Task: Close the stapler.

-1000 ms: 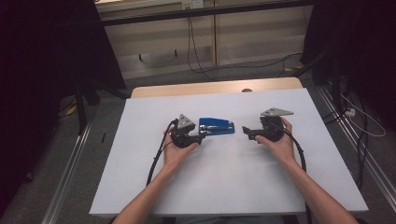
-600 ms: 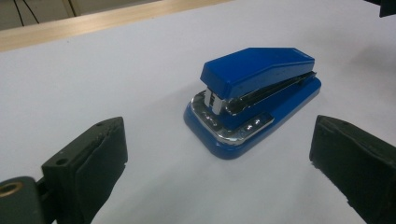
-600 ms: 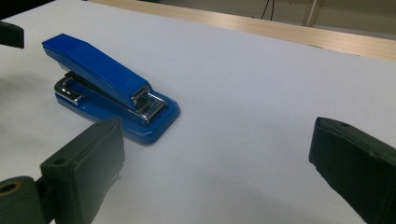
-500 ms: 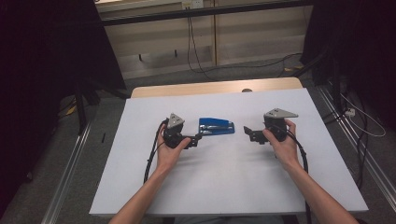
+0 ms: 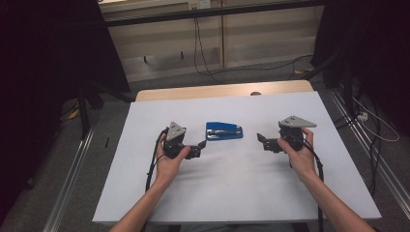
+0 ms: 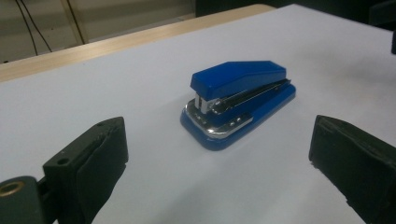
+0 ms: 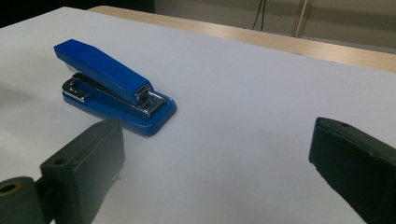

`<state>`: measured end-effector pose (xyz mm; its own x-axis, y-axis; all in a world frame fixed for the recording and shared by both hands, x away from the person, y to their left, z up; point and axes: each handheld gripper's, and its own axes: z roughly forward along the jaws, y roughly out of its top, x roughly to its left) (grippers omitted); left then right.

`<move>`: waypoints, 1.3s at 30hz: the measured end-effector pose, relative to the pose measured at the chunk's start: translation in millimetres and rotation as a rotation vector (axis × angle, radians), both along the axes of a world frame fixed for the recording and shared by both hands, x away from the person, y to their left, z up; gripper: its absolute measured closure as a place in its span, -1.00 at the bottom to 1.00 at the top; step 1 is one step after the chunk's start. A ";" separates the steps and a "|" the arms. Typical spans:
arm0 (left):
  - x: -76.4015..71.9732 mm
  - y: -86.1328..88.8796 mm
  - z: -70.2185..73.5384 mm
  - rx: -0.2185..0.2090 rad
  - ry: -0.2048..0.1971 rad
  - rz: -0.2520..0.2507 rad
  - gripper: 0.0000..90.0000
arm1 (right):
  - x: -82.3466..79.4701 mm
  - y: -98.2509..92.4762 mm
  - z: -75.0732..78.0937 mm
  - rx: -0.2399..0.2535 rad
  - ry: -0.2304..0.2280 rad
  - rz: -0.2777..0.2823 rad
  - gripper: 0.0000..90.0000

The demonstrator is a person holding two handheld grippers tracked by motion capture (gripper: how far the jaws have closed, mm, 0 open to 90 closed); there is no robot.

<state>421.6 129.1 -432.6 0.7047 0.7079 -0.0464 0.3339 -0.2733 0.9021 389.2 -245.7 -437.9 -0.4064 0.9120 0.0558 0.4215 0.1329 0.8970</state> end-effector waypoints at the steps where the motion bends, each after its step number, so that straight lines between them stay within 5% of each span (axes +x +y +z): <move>1: -1.4 1.5 1.1 0.004 -0.009 -0.002 -0.90 | -1.7 -0.6 0.2 0.001 -0.001 -0.001 -0.93; 20: -36.3 28.9 3.5 -0.024 -0.064 0.060 -0.90 | -31.0 -13.3 3.4 -0.009 -0.044 -0.031 -0.92; 27: -48.5 40.2 7.7 -0.040 -0.118 0.110 -0.91 | -40.3 -19.1 6.2 -0.001 -0.063 -0.045 -0.92; 39: -66.7 60.9 3.2 -0.029 -0.099 0.117 -0.91 | -59.6 -27.6 4.7 0.016 -0.076 -0.059 -0.93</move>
<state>355.0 190.0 -429.4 0.6198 0.7848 -0.0020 0.2707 -0.2114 0.9392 329.6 -273.3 -433.2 -0.3558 0.9336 0.0415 0.3588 0.0954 0.9285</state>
